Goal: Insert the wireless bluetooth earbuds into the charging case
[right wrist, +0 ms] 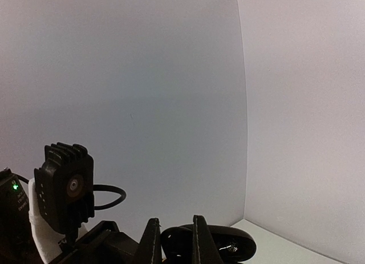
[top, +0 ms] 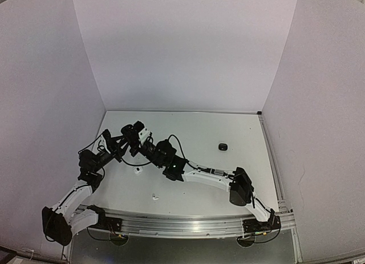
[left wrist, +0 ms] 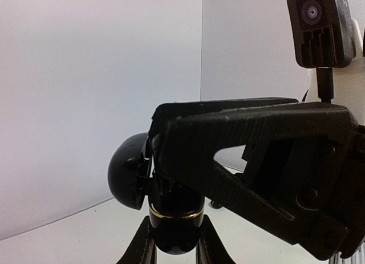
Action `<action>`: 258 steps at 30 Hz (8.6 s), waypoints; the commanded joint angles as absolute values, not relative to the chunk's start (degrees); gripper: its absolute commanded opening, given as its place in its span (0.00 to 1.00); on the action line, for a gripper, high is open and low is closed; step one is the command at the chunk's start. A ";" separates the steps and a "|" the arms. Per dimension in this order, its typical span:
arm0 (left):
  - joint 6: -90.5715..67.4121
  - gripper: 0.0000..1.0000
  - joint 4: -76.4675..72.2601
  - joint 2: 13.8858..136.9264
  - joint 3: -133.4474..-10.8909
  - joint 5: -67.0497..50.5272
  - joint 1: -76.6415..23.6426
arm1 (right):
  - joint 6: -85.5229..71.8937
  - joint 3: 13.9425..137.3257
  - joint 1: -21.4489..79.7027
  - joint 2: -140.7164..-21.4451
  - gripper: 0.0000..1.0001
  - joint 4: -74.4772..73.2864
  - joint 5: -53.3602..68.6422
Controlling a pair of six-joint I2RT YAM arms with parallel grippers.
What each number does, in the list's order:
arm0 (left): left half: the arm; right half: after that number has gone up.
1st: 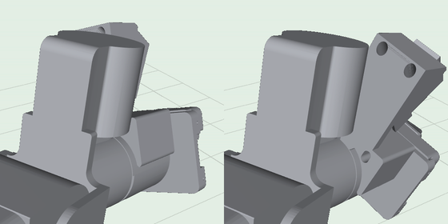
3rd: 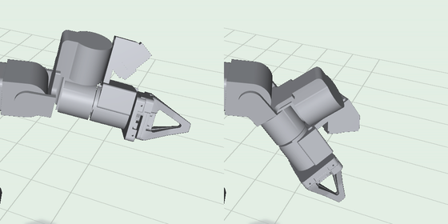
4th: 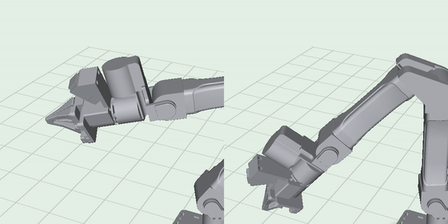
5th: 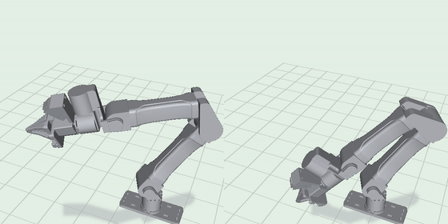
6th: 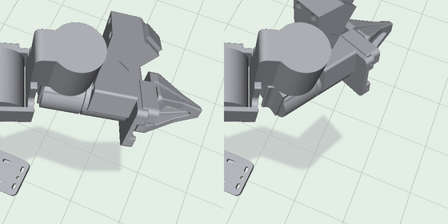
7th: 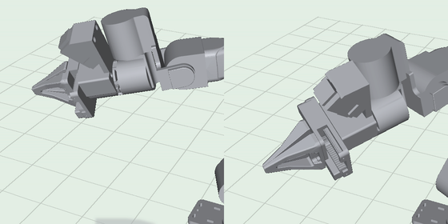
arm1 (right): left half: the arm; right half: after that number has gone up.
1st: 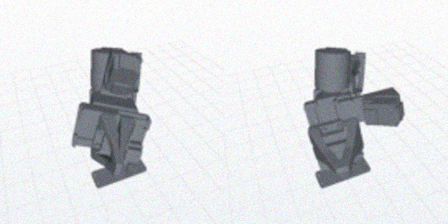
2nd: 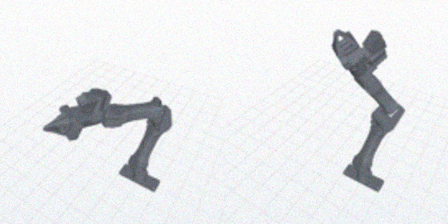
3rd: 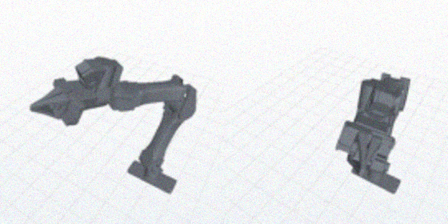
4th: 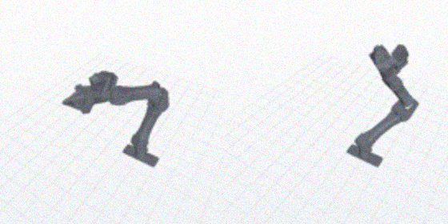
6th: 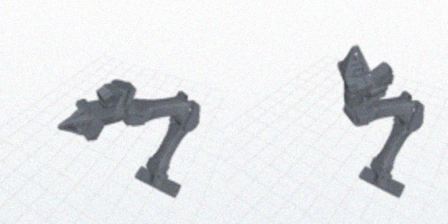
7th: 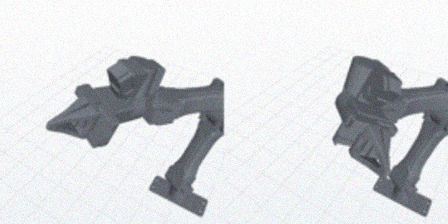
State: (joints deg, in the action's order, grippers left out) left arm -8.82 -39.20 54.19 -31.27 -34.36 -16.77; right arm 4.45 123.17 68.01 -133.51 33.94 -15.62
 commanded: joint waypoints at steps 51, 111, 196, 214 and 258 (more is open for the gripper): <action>-5.32 0.00 -45.66 54.49 -31.83 -33.89 -16.40 | 0.50 124.04 67.85 -133.26 0.00 40.12 -14.32; -2.34 0.00 -46.22 55.43 -31.38 -33.11 -16.41 | 4.93 121.91 66.45 -134.95 0.00 42.56 -16.10; -1.29 0.00 -43.91 55.97 -32.27 -34.01 -16.35 | 2.82 117.95 65.83 -134.07 0.15 39.28 -14.79; -2.45 0.00 -41.46 56.00 -32.42 -34.21 -16.35 | 3.05 119.43 65.83 -133.32 0.26 38.70 -13.25; 23.50 0.00 -23.24 57.59 -32.08 -60.31 -16.44 | -22.48 125.98 59.34 -122.56 0.56 -18.61 -7.02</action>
State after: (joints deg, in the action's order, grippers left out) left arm 13.99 -29.18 57.25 -30.26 -54.60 -16.23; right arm -17.40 126.47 58.34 -123.63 -8.58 -14.76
